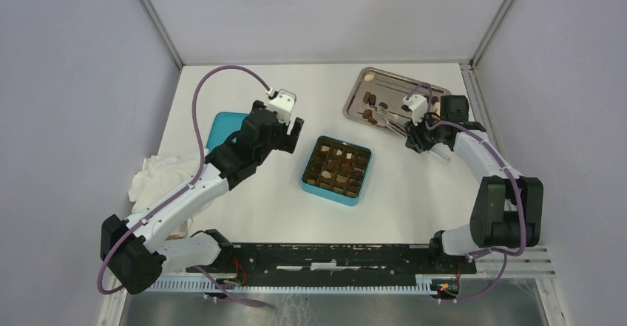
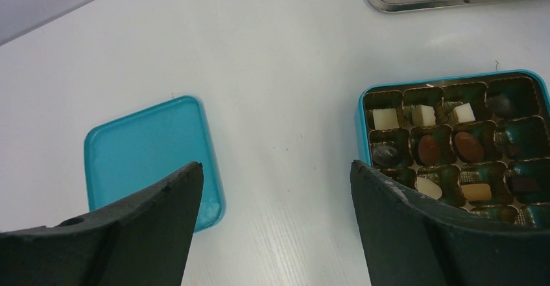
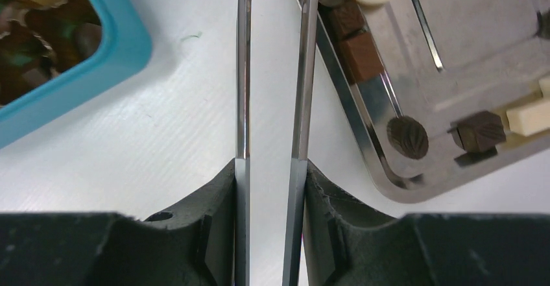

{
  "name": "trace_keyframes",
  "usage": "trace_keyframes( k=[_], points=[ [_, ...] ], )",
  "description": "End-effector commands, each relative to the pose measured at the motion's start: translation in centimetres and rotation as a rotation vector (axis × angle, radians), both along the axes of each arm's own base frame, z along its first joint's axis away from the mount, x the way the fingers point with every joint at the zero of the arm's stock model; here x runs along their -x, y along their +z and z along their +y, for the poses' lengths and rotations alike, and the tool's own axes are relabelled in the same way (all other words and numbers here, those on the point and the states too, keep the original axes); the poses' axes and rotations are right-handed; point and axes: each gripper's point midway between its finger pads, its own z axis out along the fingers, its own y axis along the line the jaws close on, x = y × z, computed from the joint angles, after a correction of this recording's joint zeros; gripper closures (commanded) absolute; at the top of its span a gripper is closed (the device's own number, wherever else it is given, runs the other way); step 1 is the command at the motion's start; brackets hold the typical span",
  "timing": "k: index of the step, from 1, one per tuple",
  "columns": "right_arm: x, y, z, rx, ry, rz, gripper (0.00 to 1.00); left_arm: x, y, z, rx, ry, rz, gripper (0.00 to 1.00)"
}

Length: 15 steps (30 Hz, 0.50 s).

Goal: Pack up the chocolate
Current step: Pick up the fake chocolate from the plate.

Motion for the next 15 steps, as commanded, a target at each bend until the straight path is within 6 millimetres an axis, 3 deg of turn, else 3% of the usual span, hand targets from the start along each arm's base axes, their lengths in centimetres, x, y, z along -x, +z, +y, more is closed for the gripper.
trace_keyframes(
  k=[1,11,15],
  points=[
    [-2.3,0.7,-2.3,0.057,-0.089,-0.043,0.6,-0.1,2.1,-0.2,0.022,-0.032,-0.058,0.11],
    [-7.2,2.8,-4.1,0.129,-0.147,-0.041,0.6,0.1,2.2,-0.7,0.039,-0.051,-0.053,0.11],
    [-8.4,2.5,-5.0,0.182,-0.143,-0.003,0.6,0.1,2.4,-0.6,0.042,-0.05,-0.058,0.11]
  ],
)
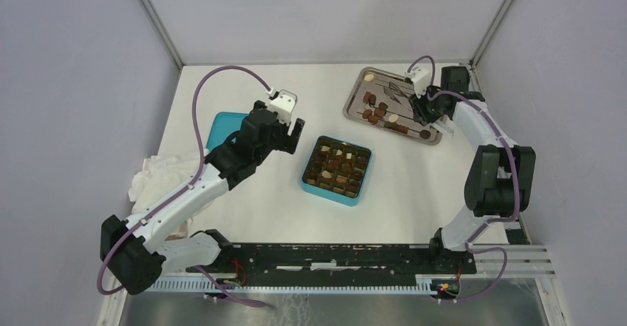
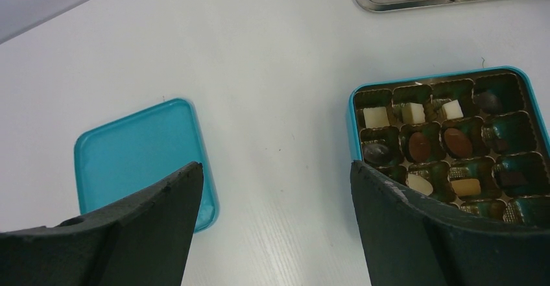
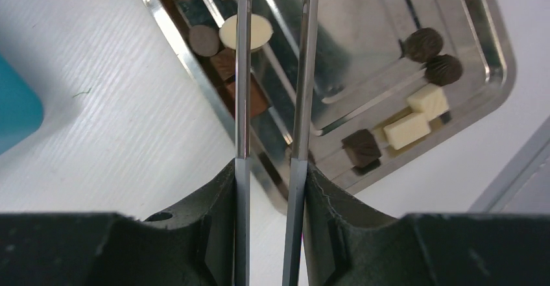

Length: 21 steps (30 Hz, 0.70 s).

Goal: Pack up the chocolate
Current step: Pick up the fake chocolate from the plate.

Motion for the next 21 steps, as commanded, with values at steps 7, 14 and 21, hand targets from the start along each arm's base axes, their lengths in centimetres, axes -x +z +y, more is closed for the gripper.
trace_keyframes(
  k=[7,14,21],
  points=[
    [-0.4,-0.5,-1.7,0.081,0.0,0.052,0.6,0.0,2.5,-0.2,0.035,-0.026,-0.067,0.11],
    [0.4,-1.9,-2.2,0.083,0.01,0.101,0.6,-0.1,2.5,-0.2,0.033,-0.024,-0.066,0.11],
    [0.5,-2.9,-2.5,0.099,0.012,0.128,0.59,-0.1,2.5,-0.2,0.034,-0.026,-0.065,0.11]
  ],
)
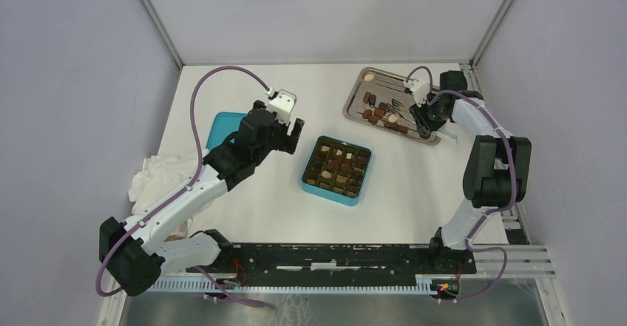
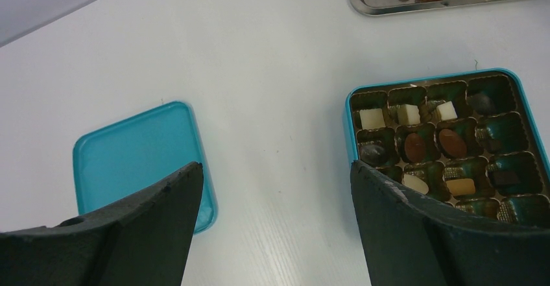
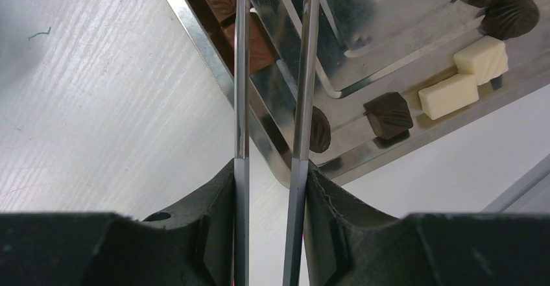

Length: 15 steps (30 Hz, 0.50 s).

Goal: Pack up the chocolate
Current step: Pick up the fake chocolate from the plate.

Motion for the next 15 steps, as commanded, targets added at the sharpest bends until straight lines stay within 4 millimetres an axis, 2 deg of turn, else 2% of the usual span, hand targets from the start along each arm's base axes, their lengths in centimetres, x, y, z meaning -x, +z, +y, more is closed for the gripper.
trace_keyframes(
  k=[1,15],
  points=[
    [-0.46,0.11,-0.55,0.024,0.002,-0.011,0.59,-0.26,2.02,-0.1,0.02,-0.014,-0.058,0.11],
    [-1.3,-0.48,0.08,-0.003,0.037,0.003,0.58,-0.29,1.91,-0.15,0.02,-0.016,-0.055,0.11]
  ],
)
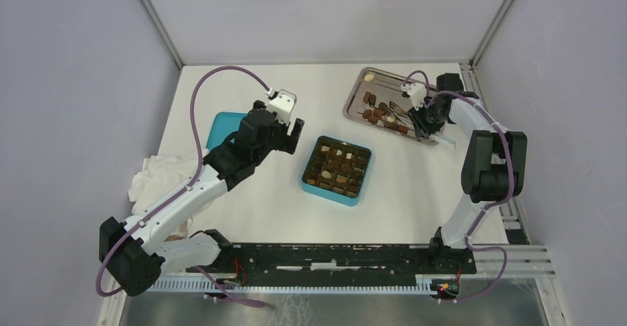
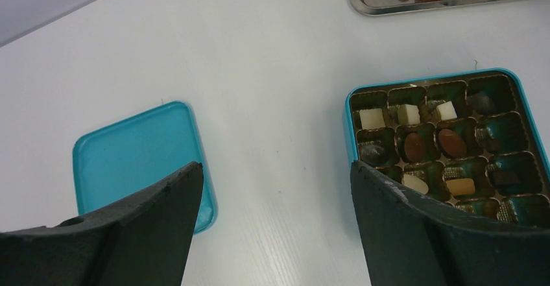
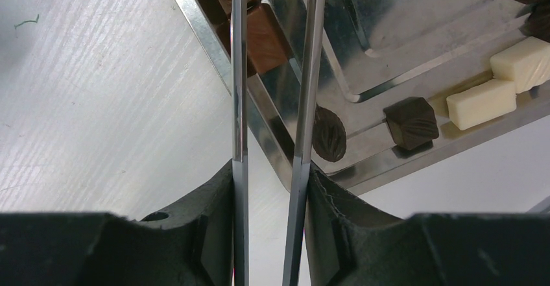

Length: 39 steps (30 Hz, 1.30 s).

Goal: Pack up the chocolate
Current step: Pick up the fake chocolate from the plate.

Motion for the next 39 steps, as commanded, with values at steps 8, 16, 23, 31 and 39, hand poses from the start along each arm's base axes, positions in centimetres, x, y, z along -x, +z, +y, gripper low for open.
trace_keyframes(
  k=[8,16,23,31,39],
  points=[
    [-3.0,2.1,0.4,-0.017,0.025,-0.062,0.56,-0.3,1.9,-0.1,0.018,-0.014,-0.056,0.11],
    [-4.2,1.8,0.8,-0.028,0.032,-0.051,0.55,-0.3,1.9,-0.1,0.018,-0.015,-0.056,0.11],
    [-5.5,2.3,1.4,-0.036,0.042,-0.059,0.55,-0.3,1.9,-0.1,0.017,-0.014,-0.056,0.11],
    [-6.6,2.1,2.0,-0.042,0.044,-0.056,0.54,-0.3,1.9,-0.1,0.016,-0.013,-0.056,0.11],
    [-7.0,1.9,2.2,-0.035,0.047,-0.053,0.55,-0.3,2.0,0.0,0.016,-0.012,-0.058,0.11]
  ],
)
